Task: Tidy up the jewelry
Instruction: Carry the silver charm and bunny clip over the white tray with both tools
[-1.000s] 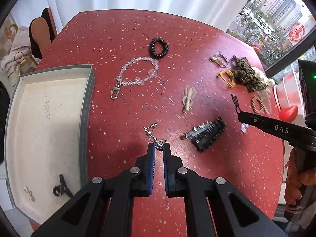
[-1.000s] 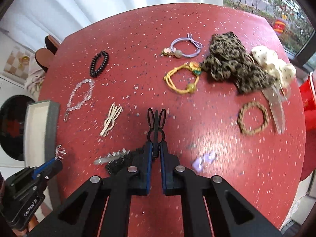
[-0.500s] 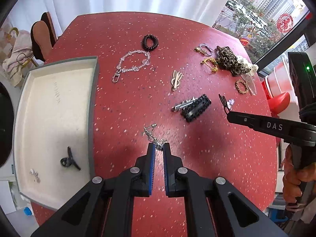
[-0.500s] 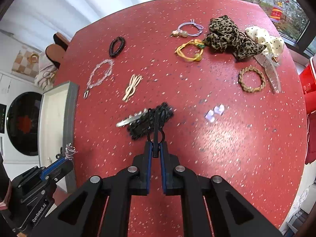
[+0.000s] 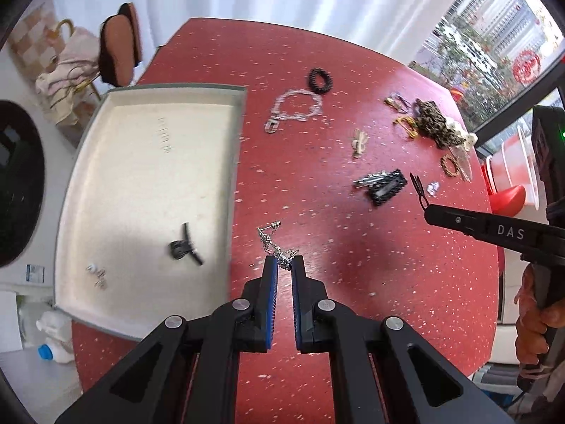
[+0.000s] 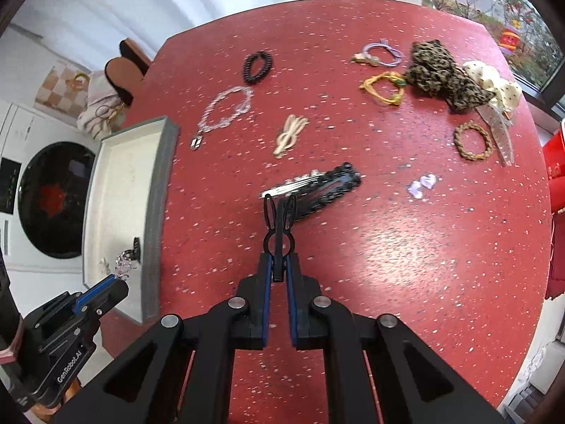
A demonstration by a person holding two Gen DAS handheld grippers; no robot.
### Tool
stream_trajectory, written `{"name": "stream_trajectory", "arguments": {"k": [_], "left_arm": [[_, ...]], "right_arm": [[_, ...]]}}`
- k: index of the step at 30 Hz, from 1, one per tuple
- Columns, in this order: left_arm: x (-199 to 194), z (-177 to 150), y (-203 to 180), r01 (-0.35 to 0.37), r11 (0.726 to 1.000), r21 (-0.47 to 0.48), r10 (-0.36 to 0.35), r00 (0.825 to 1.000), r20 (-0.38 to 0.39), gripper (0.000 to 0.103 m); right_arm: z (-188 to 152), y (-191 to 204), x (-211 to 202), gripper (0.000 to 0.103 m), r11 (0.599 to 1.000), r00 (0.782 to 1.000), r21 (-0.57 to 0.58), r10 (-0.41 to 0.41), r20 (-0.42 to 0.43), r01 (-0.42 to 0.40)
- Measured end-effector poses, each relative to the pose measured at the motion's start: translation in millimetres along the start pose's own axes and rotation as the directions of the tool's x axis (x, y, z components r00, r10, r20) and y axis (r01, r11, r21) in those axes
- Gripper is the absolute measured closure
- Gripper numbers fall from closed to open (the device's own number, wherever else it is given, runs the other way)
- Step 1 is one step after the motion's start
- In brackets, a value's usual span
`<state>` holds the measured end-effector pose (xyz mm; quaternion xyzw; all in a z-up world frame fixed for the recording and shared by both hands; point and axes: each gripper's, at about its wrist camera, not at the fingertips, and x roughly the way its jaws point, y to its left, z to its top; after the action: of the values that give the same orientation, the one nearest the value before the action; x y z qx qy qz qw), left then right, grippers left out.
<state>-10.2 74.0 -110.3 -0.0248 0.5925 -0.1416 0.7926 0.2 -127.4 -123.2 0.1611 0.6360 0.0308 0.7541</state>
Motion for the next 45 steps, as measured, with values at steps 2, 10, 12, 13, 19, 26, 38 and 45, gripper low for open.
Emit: {"name": "stream_trajectory", "arguments": {"k": [2, 10, 12, 13, 19, 26, 38, 45], "left_arm": [[-3, -3, 10, -0.009, 1.0, -0.018, 0.01, 1.0, 0.003, 0.094], [-15, -14, 51, -0.057, 0.993, -0.101, 0.059, 0.998, 0.016, 0.094], [-18, -15, 60, -0.067, 0.991, -0.118, 0.07, 0.997, 0.023, 0.094], [-19, -15, 64, -0.072, 0.989, -0.126, 0.076, 0.997, 0.026, 0.094], [-22, -10, 92, -0.105, 0.979, -0.177, 0.114, 0.992, 0.046, 0.094], [-18, -1, 122, -0.14, 0.965, -0.221, 0.156, 0.986, 0.056, 0.094], [20, 25, 151, -0.219, 0.946, -0.238, 0.234, 0.972, 0.035, 0.094], [52, 32, 159, -0.256, 0.94, -0.225, 0.26, 0.965, -0.01, 0.093]], "right_arm": [[-1, 10, 2, 0.094, 1.0, 1.0, -0.018, 0.005, -0.005, -0.005], [4, 61, 10, 0.094, 0.993, 0.999, -0.107, 0.043, -0.019, -0.045], [7, 74, 11, 0.094, 0.99, 0.998, -0.132, 0.055, -0.02, -0.057], [9, 80, 12, 0.094, 0.988, 0.998, -0.144, 0.059, -0.02, -0.062], [17, 116, 19, 0.094, 0.973, 0.996, -0.21, 0.088, -0.029, -0.092], [23, 154, 36, 0.094, 0.957, 0.992, -0.259, 0.118, -0.054, -0.128], [43, 196, 87, 0.094, 0.948, 0.984, -0.276, 0.132, -0.121, -0.161], [54, 204, 122, 0.094, 0.952, 0.983, -0.273, 0.097, -0.153, -0.136]]}}
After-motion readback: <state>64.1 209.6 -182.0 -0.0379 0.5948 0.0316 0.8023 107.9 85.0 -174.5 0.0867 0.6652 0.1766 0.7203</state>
